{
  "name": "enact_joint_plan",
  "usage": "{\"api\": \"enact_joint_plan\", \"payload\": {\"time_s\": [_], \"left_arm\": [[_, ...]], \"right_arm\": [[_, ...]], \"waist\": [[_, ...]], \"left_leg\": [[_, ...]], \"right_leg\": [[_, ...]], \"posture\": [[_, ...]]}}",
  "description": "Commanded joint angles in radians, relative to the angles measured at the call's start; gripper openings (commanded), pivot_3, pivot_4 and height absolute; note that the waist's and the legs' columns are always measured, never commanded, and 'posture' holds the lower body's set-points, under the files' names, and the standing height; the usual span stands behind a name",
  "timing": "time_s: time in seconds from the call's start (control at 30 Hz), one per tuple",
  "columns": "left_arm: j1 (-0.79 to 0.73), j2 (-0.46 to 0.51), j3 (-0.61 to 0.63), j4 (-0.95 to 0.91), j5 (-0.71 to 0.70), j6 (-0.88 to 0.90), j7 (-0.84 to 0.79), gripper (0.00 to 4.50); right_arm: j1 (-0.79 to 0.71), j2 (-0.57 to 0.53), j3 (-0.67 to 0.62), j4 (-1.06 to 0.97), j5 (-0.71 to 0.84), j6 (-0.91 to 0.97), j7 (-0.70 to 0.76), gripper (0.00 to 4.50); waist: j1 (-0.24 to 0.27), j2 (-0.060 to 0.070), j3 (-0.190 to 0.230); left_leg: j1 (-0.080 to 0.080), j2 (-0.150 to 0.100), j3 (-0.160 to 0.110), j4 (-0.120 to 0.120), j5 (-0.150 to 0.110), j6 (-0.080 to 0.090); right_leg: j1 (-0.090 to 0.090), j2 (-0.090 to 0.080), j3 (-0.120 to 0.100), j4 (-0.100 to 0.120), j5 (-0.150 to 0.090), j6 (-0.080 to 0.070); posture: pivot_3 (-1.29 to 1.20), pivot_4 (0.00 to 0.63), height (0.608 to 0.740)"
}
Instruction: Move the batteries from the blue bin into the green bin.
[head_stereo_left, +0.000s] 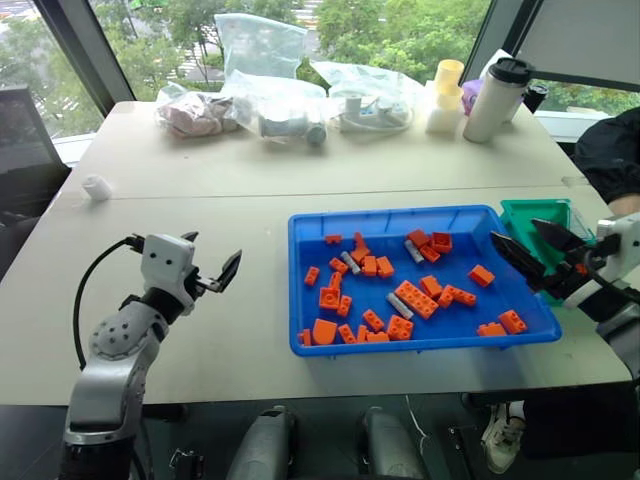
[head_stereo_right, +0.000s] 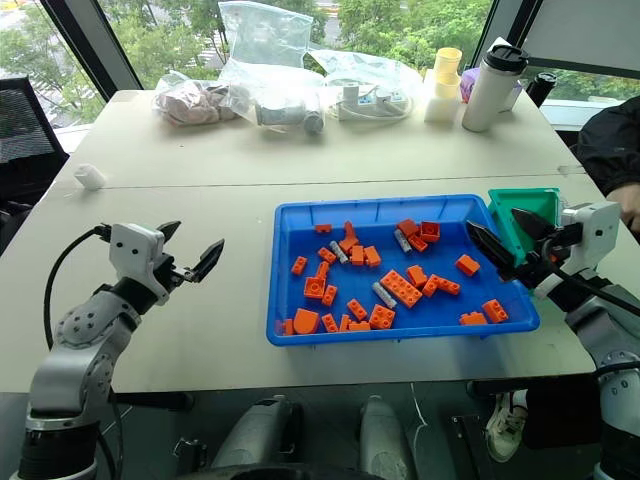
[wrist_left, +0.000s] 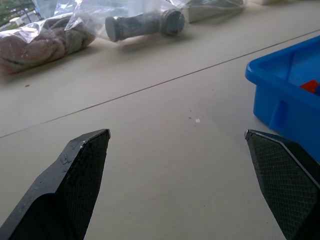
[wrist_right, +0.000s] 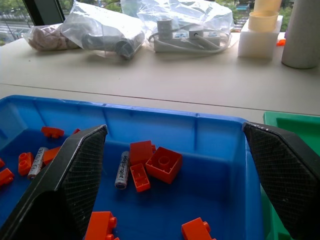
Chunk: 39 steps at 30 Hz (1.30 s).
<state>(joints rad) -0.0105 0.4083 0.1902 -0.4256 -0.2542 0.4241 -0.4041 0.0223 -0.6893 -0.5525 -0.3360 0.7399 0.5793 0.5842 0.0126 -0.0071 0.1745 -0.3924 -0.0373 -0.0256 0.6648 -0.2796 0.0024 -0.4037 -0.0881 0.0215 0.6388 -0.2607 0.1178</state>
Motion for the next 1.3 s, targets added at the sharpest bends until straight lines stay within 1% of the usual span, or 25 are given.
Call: {"api": "enact_joint_plan", "payload": {"time_s": [0.03,0.23,0.4,0.53,0.63,0.77,0.87,0.9,0.93,1.0,1.07,1.17,1.2,1.3], "left_arm": [[-0.008,0.002,-0.001,-0.018,-0.007,0.0,0.006,4.5],[-0.012,-0.017,0.005,-0.021,0.0,-0.019,0.032,4.5],[-0.034,-0.016,-0.008,-0.022,-0.007,0.001,0.034,4.5],[-0.046,-0.017,-0.016,-0.019,-0.001,0.006,0.041,4.5],[-0.054,-0.018,-0.016,-0.019,-0.001,0.01,0.047,4.5],[-0.07,-0.018,-0.01,-0.024,-0.013,0.025,0.052,4.5],[-0.097,-0.01,0.003,-0.023,-0.028,0.046,0.046,4.5],[-0.102,0.006,-0.002,-0.024,-0.037,0.055,0.024,4.5],[-0.105,0.023,-0.011,-0.028,-0.044,0.062,-0.001,4.5],[-0.107,0.063,-0.033,-0.045,-0.07,0.089,-0.06,4.5],[-0.117,0.09,-0.048,-0.064,-0.105,0.107,-0.111,4.5],[-0.132,0.144,-0.081,-0.071,-0.113,0.111,-0.179,4.5],[-0.135,0.161,-0.093,-0.074,-0.114,0.114,-0.199,4.5],[-0.135,0.221,-0.124,-0.087,-0.125,0.131,-0.262,4.5]], "right_arm": [[0.003,-0.008,0.005,-0.036,-0.003,-0.011,0.011,4.46],[-0.014,-0.007,0.022,-0.024,-0.025,-0.02,0.0,4.46],[-0.05,-0.016,0.039,-0.008,-0.063,-0.005,-0.035,4.46],[-0.055,-0.026,0.055,-0.015,-0.034,0.057,-0.024,4.46],[-0.054,-0.028,0.072,-0.017,-0.067,0.052,-0.03,4.46],[-0.081,-0.011,0.064,-0.005,-0.054,0.056,-0.036,4.46],[-0.112,-0.01,0.083,0.02,-0.086,0.041,-0.048,4.46],[-0.124,-0.019,0.096,0.023,-0.085,0.066,-0.052,4.46],[-0.135,-0.026,0.107,0.02,-0.076,0.091,-0.051,4.46],[-0.172,-0.032,0.127,-0.006,-0.005,0.175,-0.038,4.46],[-0.199,-0.054,0.177,-0.047,0.051,0.259,-0.003,4.46],[-0.257,-0.07,0.288,-0.096,0.099,0.349,0.032,4.46],[-0.279,-0.068,0.324,-0.103,0.1,0.364,0.039,4.46],[-0.368,-0.061,0.481,-0.091,0.022,0.383,0.041,4.46]], "waist": [[0.0,0.0,0.0],[0.0,0.0,0.0],[0.0,0.0,0.0],[0.0,0.0,0.0],[0.001,0.0,0.0],[0.0,0.0,0.0],[0.0,0.0,0.0],[0.0,0.0,0.0],[-0.001,0.0,0.0],[-0.002,0.0,0.0],[-0.003,0.0,0.0],[-0.003,0.0,0.0],[-0.003,0.0,0.0],[-0.005,0.0,0.001]], "left_leg": [[0.0,0.0,0.0,0.0,0.0,0.0],[0.0,0.0,0.0,0.0,0.0,0.0],[-0.001,0.0,0.0,0.0,0.0,0.0],[-0.001,0.0,0.0,-0.001,0.0,0.0],[-0.001,0.0,0.0,-0.001,0.0,0.001],[-0.001,0.0,0.0,-0.001,-0.001,0.001],[-0.001,0.0,0.0,-0.001,-0.001,0.001],[-0.001,0.0,0.0,-0.001,-0.001,0.001],[-0.001,0.0,0.0,-0.001,-0.001,0.001],[-0.001,0.0,0.0,-0.001,-0.001,0.001],[-0.001,0.0,0.0,-0.002,-0.001,0.001],[-0.001,0.0,0.0,-0.002,-0.001,0.001],[-0.001,0.001,0.0,-0.002,-0.001,0.001],[-0.002,0.001,0.0,-0.002,-0.001,0.001]], "right_leg": [[0.0,0.0,0.0,0.0,0.0,0.0],[0.0,0.0,0.0,-0.001,0.0,0.0],[0.0,-0.001,0.0,-0.002,0.0,0.0],[0.0,0.0,0.0,-0.003,0.0,0.0],[0.0,-0.001,0.0,-0.003,0.0,0.0],[0.0,-0.001,0.0,-0.004,0.0,0.0],[0.0,0.0,0.0,-0.004,0.0,0.0],[0.0,0.0,0.0,-0.004,0.0,0.0],[0.0,0.0,0.0,-0.004,0.0,0.0],[0.0,0.0,0.0,-0.004,0.0,0.0],[0.0,0.0,0.0,-0.004,0.0,0.0],[0.0,-0.001,0.0,-0.005,-0.001,-0.002],[0.0,-0.001,0.0,-0.005,-0.001,-0.002],[0.0,-0.001,0.0,-0.005,-0.001,-0.003]], "posture": [[0.0,0.15,0.74],[0.0,0.15,0.74],[0.0,0.15,0.74],[0.0,0.15,0.74],[0.0,0.15,0.74],[0.0,0.15,0.74],[0.0,0.15,0.74],[0.0,0.15,0.74],[0.0,0.15,0.74],[0.0,0.15,0.74],[0.0,0.15,0.74],[0.0,0.15,0.74],[0.0,0.15,0.74],[0.0,0.15,0.74]]}}
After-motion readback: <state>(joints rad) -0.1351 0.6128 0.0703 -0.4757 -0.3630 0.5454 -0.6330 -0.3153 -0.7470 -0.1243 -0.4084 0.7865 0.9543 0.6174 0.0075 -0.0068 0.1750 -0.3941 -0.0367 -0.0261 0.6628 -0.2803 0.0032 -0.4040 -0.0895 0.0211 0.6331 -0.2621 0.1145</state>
